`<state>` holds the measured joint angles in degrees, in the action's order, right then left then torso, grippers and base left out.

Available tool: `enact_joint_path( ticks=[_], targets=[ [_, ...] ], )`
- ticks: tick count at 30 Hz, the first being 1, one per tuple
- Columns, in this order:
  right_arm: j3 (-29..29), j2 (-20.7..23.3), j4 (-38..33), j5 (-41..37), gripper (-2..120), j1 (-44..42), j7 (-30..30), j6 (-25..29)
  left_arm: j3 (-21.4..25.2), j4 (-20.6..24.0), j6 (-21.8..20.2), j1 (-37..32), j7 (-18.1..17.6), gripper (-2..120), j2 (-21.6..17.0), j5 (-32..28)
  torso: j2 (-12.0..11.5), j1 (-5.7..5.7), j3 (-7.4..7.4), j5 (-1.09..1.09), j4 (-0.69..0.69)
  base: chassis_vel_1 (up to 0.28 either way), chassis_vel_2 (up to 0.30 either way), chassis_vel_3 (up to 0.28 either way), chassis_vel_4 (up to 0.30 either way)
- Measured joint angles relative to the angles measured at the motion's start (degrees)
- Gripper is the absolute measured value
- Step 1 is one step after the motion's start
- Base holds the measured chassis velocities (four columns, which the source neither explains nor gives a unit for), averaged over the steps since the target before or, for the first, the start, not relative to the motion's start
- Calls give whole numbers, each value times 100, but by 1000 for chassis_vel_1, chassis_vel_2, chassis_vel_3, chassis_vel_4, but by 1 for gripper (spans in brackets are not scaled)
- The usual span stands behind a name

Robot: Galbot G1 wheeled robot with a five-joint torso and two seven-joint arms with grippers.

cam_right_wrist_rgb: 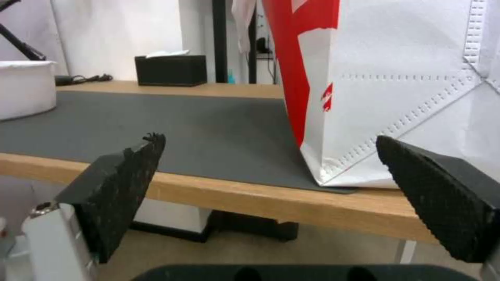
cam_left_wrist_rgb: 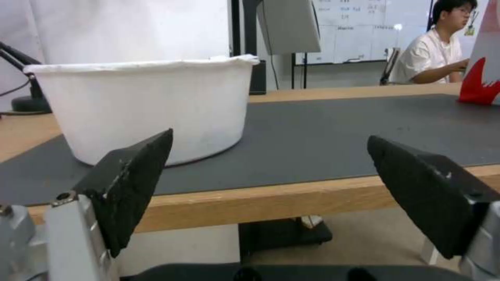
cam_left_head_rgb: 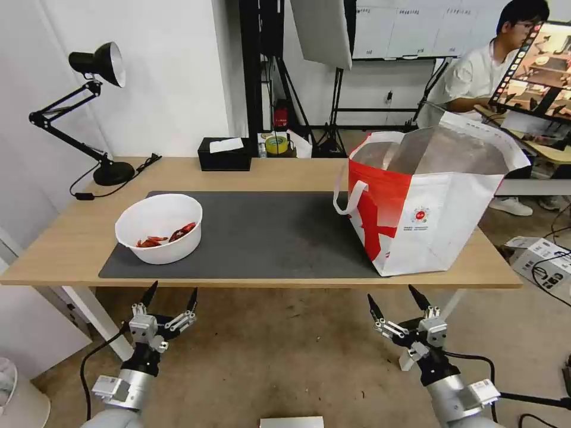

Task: Pick up the trash from the table and place it into the takeout bag.

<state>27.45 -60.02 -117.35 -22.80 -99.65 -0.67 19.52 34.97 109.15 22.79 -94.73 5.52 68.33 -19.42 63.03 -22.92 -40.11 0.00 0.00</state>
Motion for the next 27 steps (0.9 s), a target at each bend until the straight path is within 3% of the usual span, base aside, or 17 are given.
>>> enact_joint_path(
  ticks=[8,12,14,18,20,22,27],
  targets=[
    [-3,2,-4,-2,100,2,0,-3,93,246,-138,129,-274,100,-171,-154,0,0,0,-1,0,0,0,0,0],
    [-3,3,-5,-4,100,4,0,-5,168,377,-493,488,-597,100,-463,-530,-1,0,0,1,-1,0,0,0,0],
    [-3,4,-7,-5,100,5,0,-6,195,496,-862,746,-771,100,-737,-903,-1,0,-1,1,0,0,0,0,0],
    [-3,5,-8,-6,100,5,0,-8,194,479,-1202,1174,-880,100,-1181,-1240,-1,0,-1,0,-1,0,0,0,0],
    [-3,5,-9,-7,100,5,1,-8,188,453,-1263,1262,-895,100,-1287,-1306,-1,-1,-1,2,-1,0,0,0,0],
    [-4,5,-9,-8,100,5,2,-10,187,338,-1457,1576,-917,100,-1756,-1580,-1,-1,-1,0,0,0,0,0,0],
    [-3,5,-10,-10,100,6,3,-11,65,119,-1687,1977,-941,100,-2254,-1889,-1,-1,-1,1,0,0,0,0,0]
  ],
)
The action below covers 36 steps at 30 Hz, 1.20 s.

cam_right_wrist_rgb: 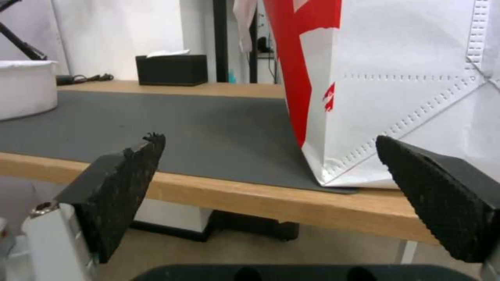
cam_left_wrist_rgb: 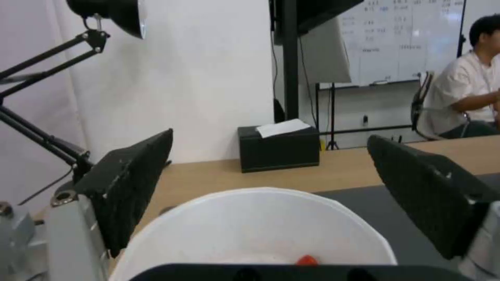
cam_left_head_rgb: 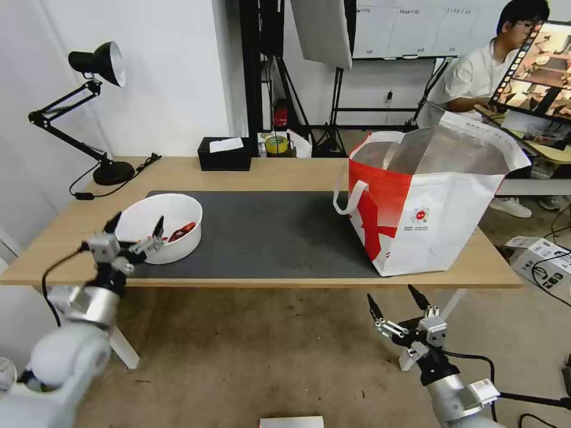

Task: Pick up the trash from the table and place it into the takeout bag.

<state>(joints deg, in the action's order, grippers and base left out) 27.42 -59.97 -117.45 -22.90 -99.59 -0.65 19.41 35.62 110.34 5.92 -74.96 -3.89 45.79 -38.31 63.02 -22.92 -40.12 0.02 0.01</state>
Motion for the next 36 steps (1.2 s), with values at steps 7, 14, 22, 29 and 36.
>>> enact_joint_path(
  ticks=[7,14,22,29,36],
  targets=[
    [0,0,0,-2,100,0,0,0,-572,-633,-575,950,19,100,-642,-724,0,0,1,-3,-1,0,0,0,0],
    [0,0,0,-3,100,0,1,0,-866,-1259,-1637,1464,148,100,-976,-1443,0,0,0,-1,2,0,0,0,0],
    [0,0,0,-3,100,0,1,-1,-911,-1504,-2593,1900,154,100,-1128,-1608,0,0,1,-2,-1,0,0,0,0],
    [0,1,0,-3,100,0,1,0,-927,-1574,-3974,2277,-94,100,-1169,-2118,0,0,1,-2,-1,0,0,0,0],
    [0,1,1,-3,100,0,1,0,-1010,-1735,-4855,2696,-333,100,-1189,-2617,0,0,1,-2,-1,0,0,0,0]
  ],
)
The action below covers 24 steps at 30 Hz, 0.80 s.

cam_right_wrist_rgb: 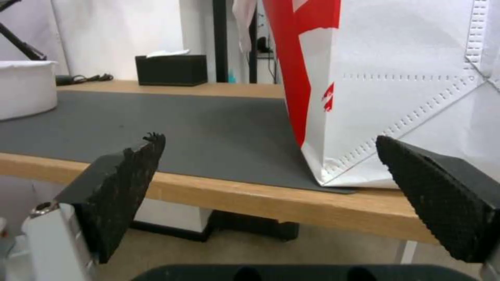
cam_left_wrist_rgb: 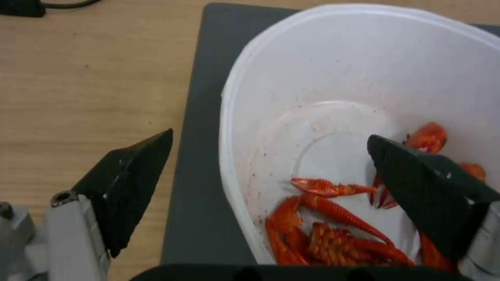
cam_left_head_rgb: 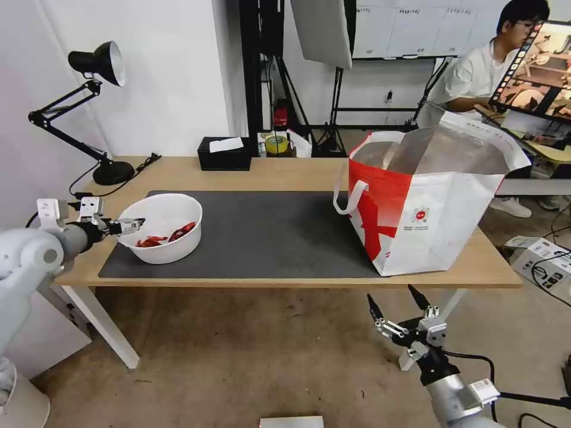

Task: Pick up the trash from the table and place it into the takeout bag.

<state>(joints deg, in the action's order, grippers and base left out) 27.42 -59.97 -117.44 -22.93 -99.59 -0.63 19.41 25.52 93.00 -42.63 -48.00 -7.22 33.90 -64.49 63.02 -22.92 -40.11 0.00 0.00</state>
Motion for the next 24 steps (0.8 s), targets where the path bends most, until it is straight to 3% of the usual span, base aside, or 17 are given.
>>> enact_joint_path(
  ticks=[5,8,17,24],
  targets=[
    [0,0,0,0,100,0,0,0,-54,-120,-28,27,-409,100,-57,-101,1,0,0,0,1,0,0,0,0],
    [0,0,0,0,100,0,0,0,-104,-216,-24,57,-478,100,-57,-178,1,0,0,1,1,0,0,0,0],
    [0,0,0,0,100,0,0,0,-153,-336,16,175,-479,100,117,-629,1,0,0,0,0,0,0,0,0],
    [0,0,0,0,100,0,0,0,-226,-344,30,166,-478,100,239,-649,1,1,0,0,0,0,0,0,0]
  ],
)
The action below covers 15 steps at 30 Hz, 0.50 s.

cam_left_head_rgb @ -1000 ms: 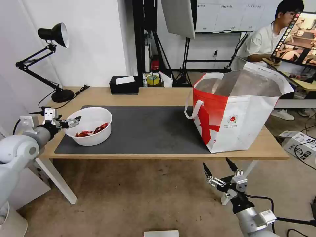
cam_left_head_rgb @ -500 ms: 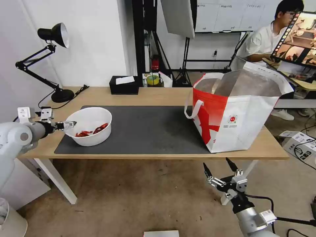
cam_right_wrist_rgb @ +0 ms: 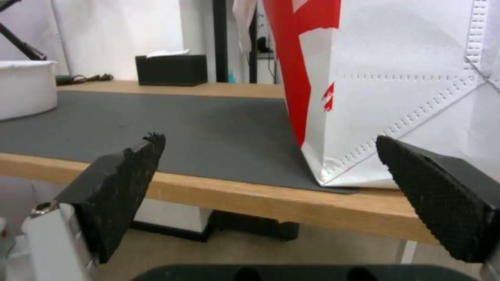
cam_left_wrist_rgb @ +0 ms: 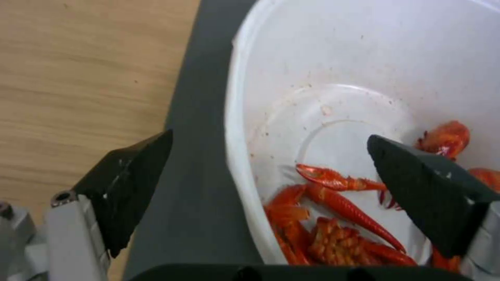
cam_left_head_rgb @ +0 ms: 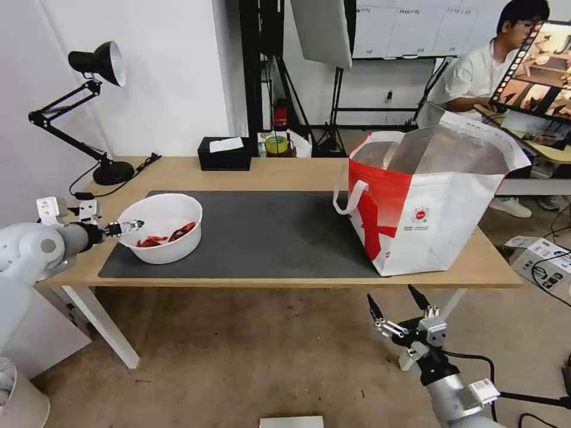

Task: Pick up the trash from the table and place it into the takeout bag.

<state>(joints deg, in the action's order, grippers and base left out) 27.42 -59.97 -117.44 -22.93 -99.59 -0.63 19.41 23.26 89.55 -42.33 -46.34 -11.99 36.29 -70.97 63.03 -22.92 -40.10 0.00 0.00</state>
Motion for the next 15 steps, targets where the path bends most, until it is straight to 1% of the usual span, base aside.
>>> enact_joint_path(
  ticks=[7,9,10,13,14,15],
  targets=[
    [0,0,0,0,100,0,0,0,-23,-7,17,-9,-34,99,34,0,0,0,0,-2,1,0,0,0,0],
    [0,0,0,0,100,0,0,0,-36,-2,19,-15,-86,92,25,1,0,0,0,-2,0,0,0,0,0],
    [0,0,0,0,100,0,0,0,-36,-2,19,-15,-86,92,25,1,0,0,0,-2,0,0,0,0,0],
    [0,0,0,0,100,0,0,0,-38,39,28,-44,-136,77,14,4,0,0,0,-1,0,0,0,0,0],
    [0,0,0,0,100,0,0,0,-38,39,28,-44,-136,77,14,4,0,0,0,-1,0,0,0,0,0],
    [0,0,0,0,100,0,0,0,-35,55,28,-54,-147,72,9,5,0,0,0,0,0,0,0,0,0]
  ],
)
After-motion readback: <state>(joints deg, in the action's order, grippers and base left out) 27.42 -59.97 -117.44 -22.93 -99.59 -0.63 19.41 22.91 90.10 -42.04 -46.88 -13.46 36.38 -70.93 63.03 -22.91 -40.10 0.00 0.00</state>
